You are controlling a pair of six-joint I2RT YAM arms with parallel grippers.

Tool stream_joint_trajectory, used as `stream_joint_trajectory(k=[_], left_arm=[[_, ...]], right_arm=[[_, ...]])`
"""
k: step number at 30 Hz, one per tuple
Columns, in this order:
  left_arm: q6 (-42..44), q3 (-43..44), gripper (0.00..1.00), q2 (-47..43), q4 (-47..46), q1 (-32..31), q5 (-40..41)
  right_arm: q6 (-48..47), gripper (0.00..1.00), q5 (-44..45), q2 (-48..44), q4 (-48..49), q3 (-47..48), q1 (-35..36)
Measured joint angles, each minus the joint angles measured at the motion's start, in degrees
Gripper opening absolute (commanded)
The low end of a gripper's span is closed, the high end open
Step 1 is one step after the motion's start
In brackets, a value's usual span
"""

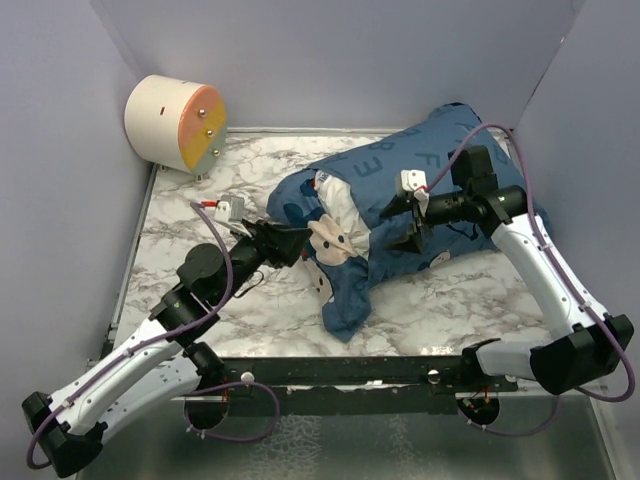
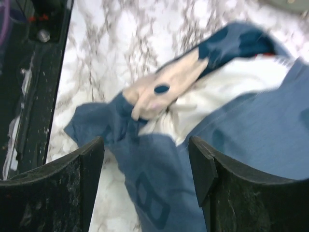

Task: Put the pillow into the pillowcase
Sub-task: Stuff the pillow into the pillowcase.

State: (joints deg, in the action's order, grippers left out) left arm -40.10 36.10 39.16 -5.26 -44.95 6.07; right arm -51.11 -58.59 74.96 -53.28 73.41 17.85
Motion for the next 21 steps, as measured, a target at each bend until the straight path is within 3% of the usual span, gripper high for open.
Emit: stream_joint_trajectory(k=[6,11,18,19,21], left_arm=[[4.1,5.8,0.52,4.8,2.3,1.0,0.0],[3.5,11.0,0.53,19.6,1.6,6.9,-1.6],[0.8,17.9,0.53,34.4,1.2,12.1,-2.4],[0.7,18.3,0.49,35.8,1.0,12.4,-2.7],[0.5,18.7,0.29,38.4,0.5,13.0,-3.6]], right_arm=[[8.9,0.57,0.2,2.6,7.3,7.6,5.0],[17.5,0.47,7.5,13.2,15.2,14.3,10.5],[24.0,0.31,19.8,24.2,20.2,17.9,10.6],[24.3,0.27,21.2,24.7,21.1,16.9,10.6],[24.8,0.21,23.6,24.8,23.1,14.7,10.6]])
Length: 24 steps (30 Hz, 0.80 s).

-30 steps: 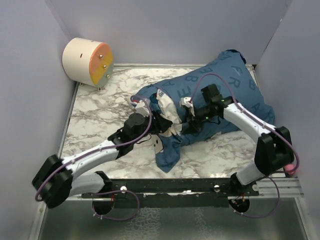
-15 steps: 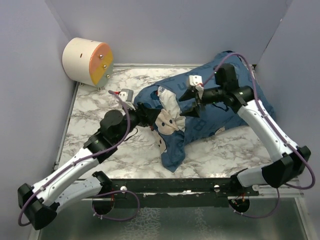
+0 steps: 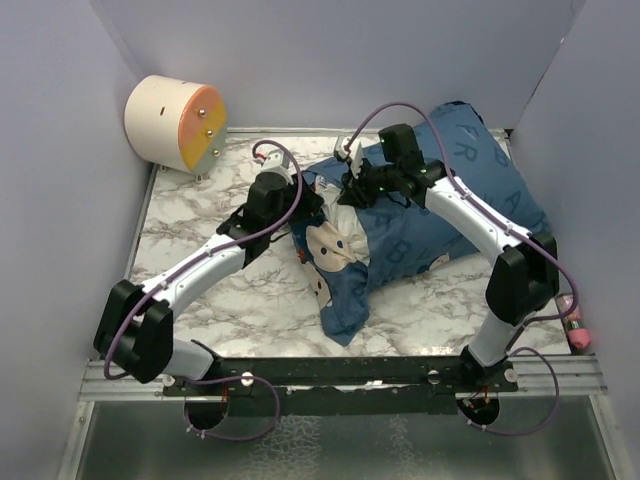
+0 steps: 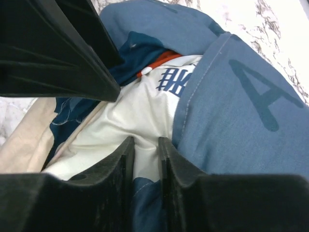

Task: Put the pillow into the pillowcase
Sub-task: Stuff the pillow into the pillowcase.

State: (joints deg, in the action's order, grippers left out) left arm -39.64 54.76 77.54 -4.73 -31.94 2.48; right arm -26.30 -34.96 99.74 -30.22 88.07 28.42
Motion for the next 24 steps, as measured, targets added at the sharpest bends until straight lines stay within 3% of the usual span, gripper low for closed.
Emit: stream_joint_trajectory(k=[2,3,11,16,20,21,24], left_arm=[[-0.4,0.1,0.03,2.5,-0.3,0.5,-1.4],[-0.6,0.1,0.00,3.6,-0.4,0.8,-2.3],[1.5,5.9,0.00,4.3,4.3,1.8,-7.5],[3.3,12.5,0.00,-1.0,10.5,2.1,-11.0],[2.1,13.3,0.00,0.3,11.2,2.4,-14.8],[1.4,13.2,0.01,1.3,10.4,2.5,-15.8],[-1.2,11.9,0.34,4.2,5.4,2.5,-18.6]], right_arm=[[0.3,0.16,1.9,0.0,1.6,-1.5,0.0],[0.4,0.14,2.5,0.0,2.2,-2.0,0.1],[0.5,0.05,8.6,1.4,6.6,-4.3,0.6],[0.3,0.04,10.0,5.5,9.3,-4.5,0.4],[0.3,0.09,6.5,7.5,9.5,-4.6,0.3],[-0.2,0.15,3.3,7.7,9.3,-4.5,0.1],[-2.5,0.37,-6.7,7.9,6.7,-3.7,-1.4]])
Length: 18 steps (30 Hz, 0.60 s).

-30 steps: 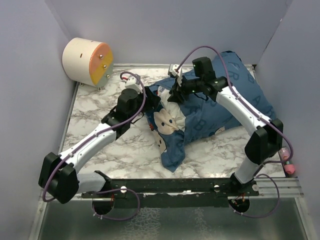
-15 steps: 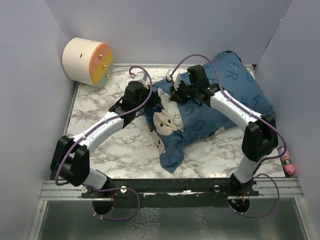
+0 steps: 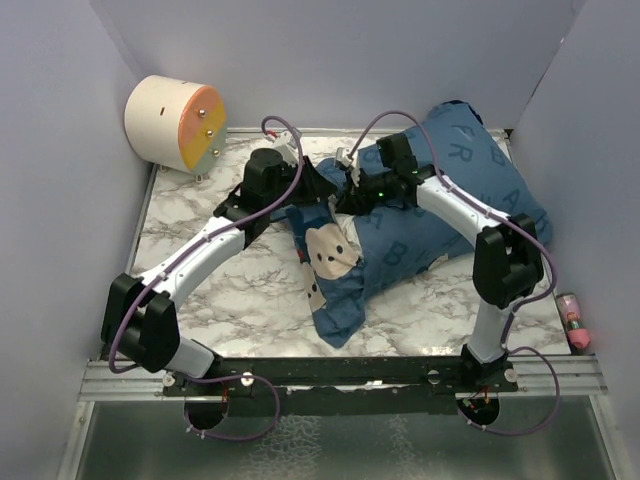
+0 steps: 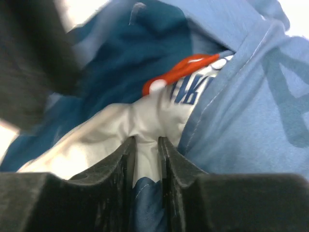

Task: Put the pillow into the pillowcase
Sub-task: Stuff the pillow into the pillowcase.

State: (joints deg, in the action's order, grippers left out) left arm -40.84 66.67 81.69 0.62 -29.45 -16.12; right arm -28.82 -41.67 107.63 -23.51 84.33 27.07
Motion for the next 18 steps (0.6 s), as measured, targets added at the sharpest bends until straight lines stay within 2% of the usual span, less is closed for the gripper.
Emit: stream_joint_trajectory(k=[1,3,6,8,14,18], left_arm=[[-0.8,-1.0,0.44,0.7,-2.1,0.0,-0.9],[-2.0,-3.5,0.56,1.0,-5.6,-0.2,-1.6],[-1.8,-6.8,0.60,-0.7,-7.3,-0.2,-0.9],[-0.5,-9.2,0.58,-4.8,-6.0,-0.2,1.1],[0.0,-13.6,0.40,-21.9,-6.8,0.1,2.6],[-4.4,-18.3,0.40,-26.4,-11.1,-4.0,3.1]], right_arm=[[-1.0,0.41,-3.6,-0.2,-1.7,0.6,-0.6],[-2.3,0.48,-11.5,-1.2,-6.3,1.8,-2.8],[-4.0,0.55,-18.3,-3.8,-13.9,4.1,-6.0],[-5.7,0.59,-19.9,-7.2,-18.9,5.9,-9.0],[-9.9,0.61,-20.2,-23.8,-24.3,2.5,-12.3],[-10.5,0.57,-20.3,-33.9,-23.7,-5.1,-10.9]])
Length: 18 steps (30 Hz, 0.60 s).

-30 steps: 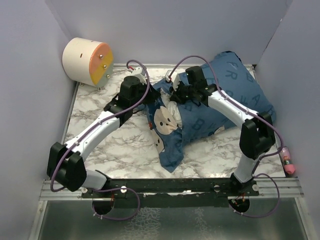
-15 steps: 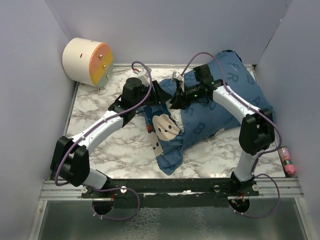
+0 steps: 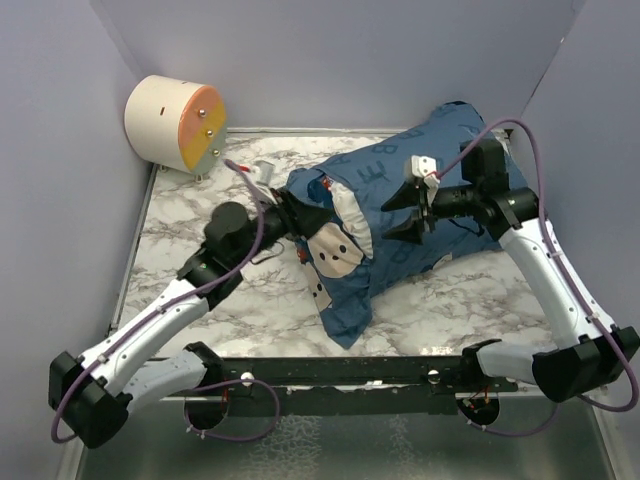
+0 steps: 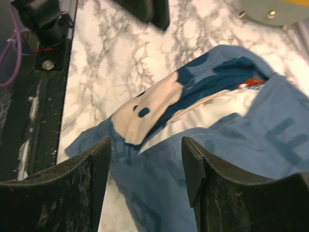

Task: Put the pillow into the pillowcase
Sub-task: Stuff the pillow into the pillowcase.

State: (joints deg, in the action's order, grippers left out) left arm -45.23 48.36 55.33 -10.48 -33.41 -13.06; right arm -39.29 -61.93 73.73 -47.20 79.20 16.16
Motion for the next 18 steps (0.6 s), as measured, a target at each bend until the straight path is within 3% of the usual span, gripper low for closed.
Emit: stream_joint_trajectory(k=[3,6,12,18], left_arm=[[-1.8,-1.6,0.45,3.5,-0.6,-9.8,3.7],[-2.2,-1.5,0.52,9.7,0.0,-15.5,7.0],[-1.0,-1.3,0.55,16.5,2.9,-16.2,19.0],[1.8,2.8,0.54,24.0,3.7,-13.5,23.9]], right_arm=[[0.7,0.47,0.9,-2.1,1.0,-4.7,2.1],[2.7,0.35,3.7,-0.3,3.0,-8.0,4.7],[9.0,0.09,15.1,4.8,10.8,-12.6,6.5],[13.7,0.06,28.2,11.2,18.8,-14.2,7.1]])
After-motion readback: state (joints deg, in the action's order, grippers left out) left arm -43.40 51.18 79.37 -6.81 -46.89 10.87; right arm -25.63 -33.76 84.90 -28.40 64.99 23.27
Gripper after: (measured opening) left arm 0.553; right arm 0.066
